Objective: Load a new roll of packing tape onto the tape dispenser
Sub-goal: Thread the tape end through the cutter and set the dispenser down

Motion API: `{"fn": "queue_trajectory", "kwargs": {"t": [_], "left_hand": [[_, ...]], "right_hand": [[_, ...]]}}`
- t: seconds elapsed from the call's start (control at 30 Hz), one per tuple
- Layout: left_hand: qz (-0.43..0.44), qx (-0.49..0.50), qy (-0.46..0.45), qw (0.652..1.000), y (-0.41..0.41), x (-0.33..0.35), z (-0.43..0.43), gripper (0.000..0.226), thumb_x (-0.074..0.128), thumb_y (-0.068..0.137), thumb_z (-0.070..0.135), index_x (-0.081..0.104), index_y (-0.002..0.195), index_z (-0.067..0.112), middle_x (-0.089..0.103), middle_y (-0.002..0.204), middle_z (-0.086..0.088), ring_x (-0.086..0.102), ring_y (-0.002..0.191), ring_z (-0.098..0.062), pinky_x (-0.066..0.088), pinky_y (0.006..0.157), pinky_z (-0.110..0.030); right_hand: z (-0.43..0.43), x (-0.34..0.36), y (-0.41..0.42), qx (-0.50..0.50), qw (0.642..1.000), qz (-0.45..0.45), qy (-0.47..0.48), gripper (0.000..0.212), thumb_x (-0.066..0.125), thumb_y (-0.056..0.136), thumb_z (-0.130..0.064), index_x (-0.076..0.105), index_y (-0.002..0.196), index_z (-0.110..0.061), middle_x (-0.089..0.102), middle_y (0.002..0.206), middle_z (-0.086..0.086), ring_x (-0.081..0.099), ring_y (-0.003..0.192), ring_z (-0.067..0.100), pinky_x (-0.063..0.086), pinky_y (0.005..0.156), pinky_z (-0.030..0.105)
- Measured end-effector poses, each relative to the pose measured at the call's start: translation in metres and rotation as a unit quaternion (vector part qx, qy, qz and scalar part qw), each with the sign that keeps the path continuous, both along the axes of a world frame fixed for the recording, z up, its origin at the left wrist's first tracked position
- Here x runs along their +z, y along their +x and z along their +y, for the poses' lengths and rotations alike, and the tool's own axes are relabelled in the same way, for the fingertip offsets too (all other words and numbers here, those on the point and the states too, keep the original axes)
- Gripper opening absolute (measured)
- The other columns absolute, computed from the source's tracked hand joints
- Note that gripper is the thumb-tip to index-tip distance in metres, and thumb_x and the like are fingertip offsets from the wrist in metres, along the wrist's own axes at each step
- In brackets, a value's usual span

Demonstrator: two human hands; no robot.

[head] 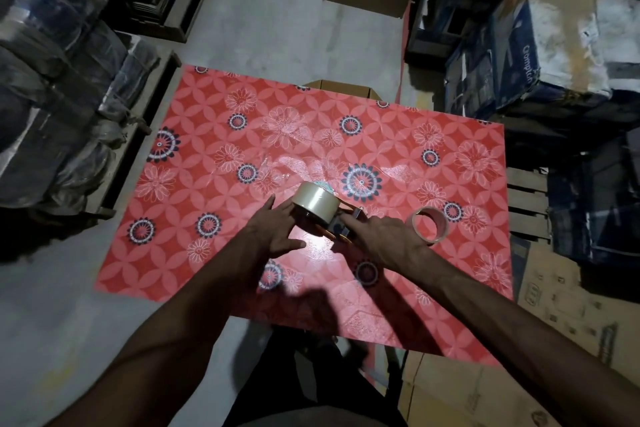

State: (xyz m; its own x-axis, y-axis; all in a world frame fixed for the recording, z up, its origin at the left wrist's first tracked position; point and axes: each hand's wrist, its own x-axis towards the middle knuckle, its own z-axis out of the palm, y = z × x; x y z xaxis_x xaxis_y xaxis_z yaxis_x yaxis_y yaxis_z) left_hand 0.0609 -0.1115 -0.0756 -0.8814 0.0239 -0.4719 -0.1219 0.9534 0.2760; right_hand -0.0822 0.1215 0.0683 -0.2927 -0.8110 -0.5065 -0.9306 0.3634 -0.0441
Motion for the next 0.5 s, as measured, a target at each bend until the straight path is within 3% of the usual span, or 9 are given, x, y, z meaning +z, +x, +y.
{"fn": "queue_trajectory", "kwargs": {"t": [0.07, 0.13, 0.2, 0.3, 0.4, 0.5], "left_hand": [[-0.002, 0.015, 0.026, 1.0, -0.004, 0.005, -0.003, 0.103, 0.064, 0.091, 0.07, 0.016, 0.17, 0.025, 0.021, 0.177, -0.005, 0.019, 0.163, -0.021, 0.008, 0.13, -0.061], [-0.014, 0.012, 0.033, 0.999, -0.007, 0.008, -0.009, 0.102, 0.068, 0.089, 0.069, 0.021, 0.169, 0.026, 0.026, 0.175, -0.004, 0.023, 0.162, -0.022, 0.011, 0.13, -0.058], [-0.013, 0.004, 0.047, 0.999, -0.009, 0.006, -0.015, 0.108, 0.068, 0.087, 0.072, 0.016, 0.17, 0.027, 0.021, 0.176, -0.002, 0.019, 0.163, -0.021, 0.01, 0.13, -0.061], [-0.03, -0.016, 0.045, 0.998, -0.007, -0.003, -0.018, 0.123, 0.063, 0.082, 0.082, -0.002, 0.17, 0.026, 0.002, 0.18, 0.001, 0.002, 0.166, -0.019, 0.002, 0.13, -0.066], [-0.043, -0.022, 0.017, 0.999, -0.005, -0.007, -0.02, 0.145, 0.069, 0.067, 0.09, -0.006, 0.171, 0.021, -0.008, 0.179, 0.002, -0.005, 0.165, -0.015, -0.005, 0.128, -0.062], [-0.055, -0.035, 0.004, 0.998, -0.006, -0.01, -0.021, 0.161, 0.072, 0.055, 0.095, -0.017, 0.168, 0.023, -0.028, 0.169, 0.007, -0.019, 0.156, -0.008, -0.011, 0.125, -0.062]], "right_hand": [[-0.007, 0.003, 0.0, -0.003, 1.0, -0.006, -0.005, 0.046, 0.047, 0.111, -0.033, 0.033, 0.153, -0.024, 0.062, 0.085, 0.009, 0.058, 0.072, 0.032, 0.04, 0.063, 0.038], [-0.014, 0.003, 0.0, -0.002, 1.0, -0.017, -0.008, 0.05, 0.046, 0.11, -0.046, 0.035, 0.153, -0.023, 0.041, 0.069, 0.0, 0.05, 0.067, 0.029, 0.043, 0.061, 0.039], [-0.014, 0.001, -0.001, -0.01, 1.0, -0.025, 0.001, 0.058, 0.046, 0.106, -0.06, 0.037, 0.149, -0.022, 0.029, 0.066, -0.003, 0.05, 0.065, 0.028, 0.047, 0.06, 0.039], [-0.005, 0.001, 0.0, -0.017, 1.0, -0.015, 0.011, 0.062, 0.044, 0.104, -0.066, 0.036, 0.148, -0.024, 0.039, 0.068, -0.003, 0.051, 0.062, 0.027, 0.048, 0.057, 0.038], [-0.002, 0.006, 0.003, -0.021, 0.999, -0.001, 0.037, 0.046, 0.047, 0.11, -0.044, 0.035, 0.149, -0.023, 0.059, 0.088, 0.007, 0.052, 0.068, 0.027, 0.043, 0.058, 0.036], [0.004, 0.004, 0.004, -0.025, 0.998, 0.005, 0.053, 0.039, 0.049, 0.11, -0.027, 0.036, 0.146, -0.023, 0.07, 0.104, 0.011, 0.066, 0.076, 0.033, 0.044, 0.057, 0.038]]}}
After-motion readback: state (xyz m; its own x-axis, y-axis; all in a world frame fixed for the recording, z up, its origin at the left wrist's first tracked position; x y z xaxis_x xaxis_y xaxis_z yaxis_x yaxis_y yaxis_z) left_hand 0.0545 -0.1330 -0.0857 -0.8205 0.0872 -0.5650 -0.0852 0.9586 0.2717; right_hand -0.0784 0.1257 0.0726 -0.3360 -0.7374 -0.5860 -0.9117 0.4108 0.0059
